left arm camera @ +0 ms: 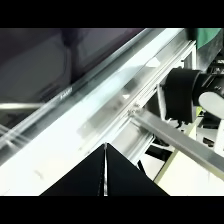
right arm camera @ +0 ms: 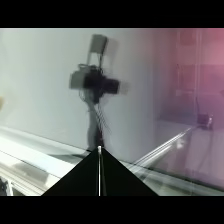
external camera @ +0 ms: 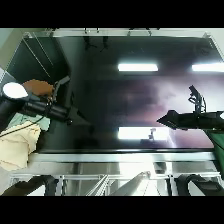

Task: Fold the shirts.

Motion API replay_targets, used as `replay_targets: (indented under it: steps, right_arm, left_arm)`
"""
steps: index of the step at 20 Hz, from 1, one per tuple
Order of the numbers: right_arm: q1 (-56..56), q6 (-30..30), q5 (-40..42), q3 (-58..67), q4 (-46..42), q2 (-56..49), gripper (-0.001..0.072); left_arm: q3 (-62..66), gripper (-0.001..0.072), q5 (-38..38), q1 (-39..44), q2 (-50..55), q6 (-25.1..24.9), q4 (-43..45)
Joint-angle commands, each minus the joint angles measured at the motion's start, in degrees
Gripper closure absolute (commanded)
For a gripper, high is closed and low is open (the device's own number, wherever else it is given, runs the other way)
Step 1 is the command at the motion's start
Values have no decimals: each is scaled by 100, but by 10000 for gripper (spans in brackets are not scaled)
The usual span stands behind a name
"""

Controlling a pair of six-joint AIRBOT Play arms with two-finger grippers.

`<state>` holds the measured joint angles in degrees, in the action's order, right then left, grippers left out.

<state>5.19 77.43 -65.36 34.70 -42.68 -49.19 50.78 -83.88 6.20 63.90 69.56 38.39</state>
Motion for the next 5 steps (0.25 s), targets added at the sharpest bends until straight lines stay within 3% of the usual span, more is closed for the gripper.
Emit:
replay_targets:
  steps: [1,5]
  right_arm:
    - [-170,-9,153,-57,136,17,693]
    - [-170,-9,151,-57,136,20,692]
  left_arm:
    - [-479,690,98,-4,-352,0,57]
    - [-527,690,92,-4,-437,2,63]
